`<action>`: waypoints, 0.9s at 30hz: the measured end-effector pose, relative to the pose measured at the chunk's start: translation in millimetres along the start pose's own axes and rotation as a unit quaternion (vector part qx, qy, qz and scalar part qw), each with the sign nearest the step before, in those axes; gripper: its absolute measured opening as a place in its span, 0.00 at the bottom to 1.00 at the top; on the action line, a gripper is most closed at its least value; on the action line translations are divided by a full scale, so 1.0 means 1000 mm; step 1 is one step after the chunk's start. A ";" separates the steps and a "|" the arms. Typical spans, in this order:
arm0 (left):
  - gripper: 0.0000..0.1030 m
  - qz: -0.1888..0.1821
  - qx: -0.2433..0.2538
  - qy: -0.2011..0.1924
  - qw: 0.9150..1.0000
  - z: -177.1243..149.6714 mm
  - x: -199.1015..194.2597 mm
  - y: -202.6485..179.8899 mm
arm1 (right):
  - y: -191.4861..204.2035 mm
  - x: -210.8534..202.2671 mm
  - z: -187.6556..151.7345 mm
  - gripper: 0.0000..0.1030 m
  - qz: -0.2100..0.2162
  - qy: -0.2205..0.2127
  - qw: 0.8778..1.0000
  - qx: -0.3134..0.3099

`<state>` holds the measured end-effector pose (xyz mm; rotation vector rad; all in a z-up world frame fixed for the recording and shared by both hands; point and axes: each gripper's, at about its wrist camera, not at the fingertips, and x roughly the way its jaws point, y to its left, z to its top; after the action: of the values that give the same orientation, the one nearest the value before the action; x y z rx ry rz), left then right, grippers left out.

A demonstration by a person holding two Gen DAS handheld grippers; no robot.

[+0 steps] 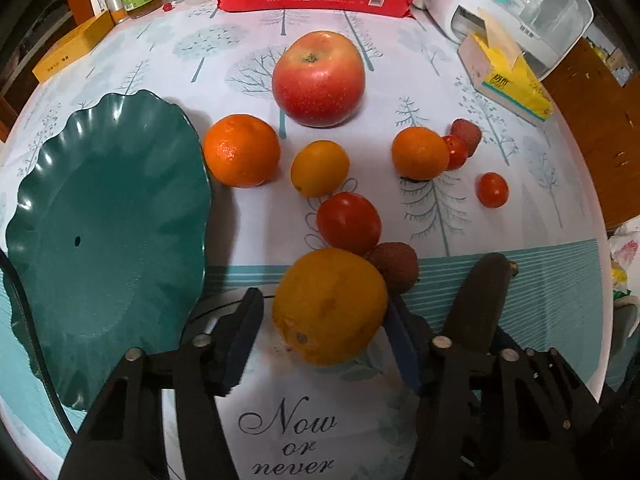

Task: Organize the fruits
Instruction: 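Close the left tool on the orange while the right tool grasps the banana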

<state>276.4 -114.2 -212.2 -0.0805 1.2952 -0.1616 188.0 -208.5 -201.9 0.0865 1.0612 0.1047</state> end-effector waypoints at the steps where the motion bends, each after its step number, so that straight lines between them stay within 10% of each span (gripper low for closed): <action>1: 0.49 -0.005 0.002 -0.004 1.000 -0.001 -0.001 0.000 | 0.000 0.000 0.000 0.44 0.001 0.000 1.000 0.000; 27: 0.46 -0.034 -0.010 -0.109 0.993 -0.025 -0.092 0.037 | 0.015 -0.054 -0.003 0.40 0.012 -0.070 0.997 -0.006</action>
<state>230.9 -61.8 -137.2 -0.1562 1.0761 -0.1934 158.5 -200.4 -155.2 0.0935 0.9190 0.1249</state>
